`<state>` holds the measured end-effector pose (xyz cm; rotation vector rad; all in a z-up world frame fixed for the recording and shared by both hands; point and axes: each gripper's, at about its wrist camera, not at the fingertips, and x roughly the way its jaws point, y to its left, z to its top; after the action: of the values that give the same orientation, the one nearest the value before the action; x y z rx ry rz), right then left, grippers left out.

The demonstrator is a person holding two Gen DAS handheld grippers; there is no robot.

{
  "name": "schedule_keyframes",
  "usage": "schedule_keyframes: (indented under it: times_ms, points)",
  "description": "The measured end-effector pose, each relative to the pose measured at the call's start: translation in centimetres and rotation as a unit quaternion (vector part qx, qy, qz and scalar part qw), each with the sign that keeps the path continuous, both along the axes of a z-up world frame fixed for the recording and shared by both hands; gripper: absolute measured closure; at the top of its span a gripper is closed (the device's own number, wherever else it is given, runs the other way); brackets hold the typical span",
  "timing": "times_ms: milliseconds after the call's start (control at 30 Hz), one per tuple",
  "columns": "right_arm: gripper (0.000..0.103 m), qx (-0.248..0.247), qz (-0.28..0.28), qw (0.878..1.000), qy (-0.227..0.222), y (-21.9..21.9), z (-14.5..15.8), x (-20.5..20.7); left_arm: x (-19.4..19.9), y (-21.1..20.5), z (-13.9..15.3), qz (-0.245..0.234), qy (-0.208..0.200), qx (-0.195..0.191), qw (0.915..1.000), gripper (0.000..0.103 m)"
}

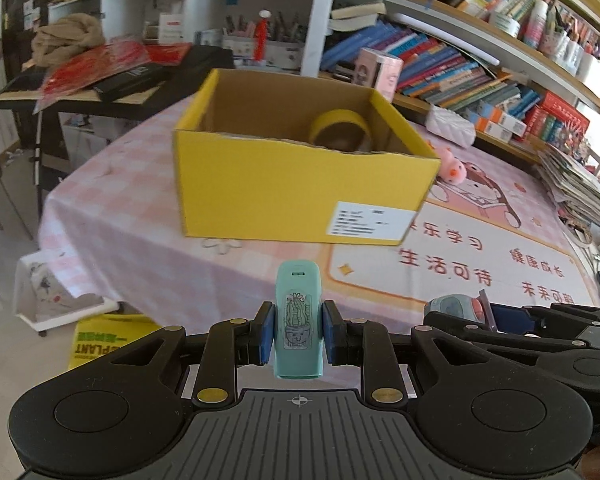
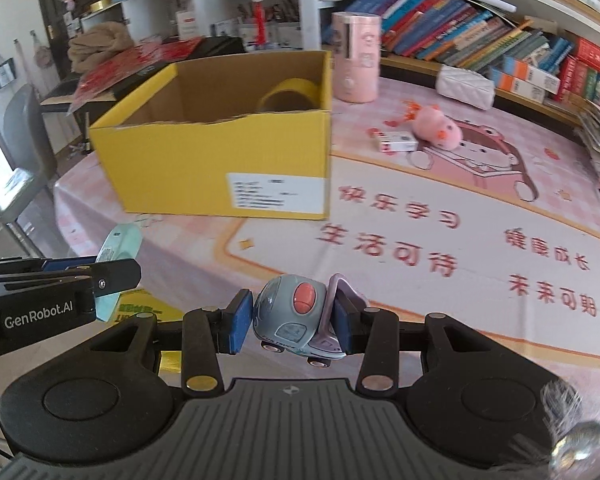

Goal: Organize objects
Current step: 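Carry the mint-green item and grey toy car over the yellow box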

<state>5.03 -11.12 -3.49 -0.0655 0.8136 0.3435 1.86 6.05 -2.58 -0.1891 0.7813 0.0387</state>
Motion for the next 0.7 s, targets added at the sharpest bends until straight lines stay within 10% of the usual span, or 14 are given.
schedule_keyframes:
  times_ms: [700]
  points:
    - [0.063,0.0,0.026,0.999,-0.033,4.9,2.2,-2.3,-2.8,4.3,2.3,0.022,-0.051,0.001,0.9985,0.08]
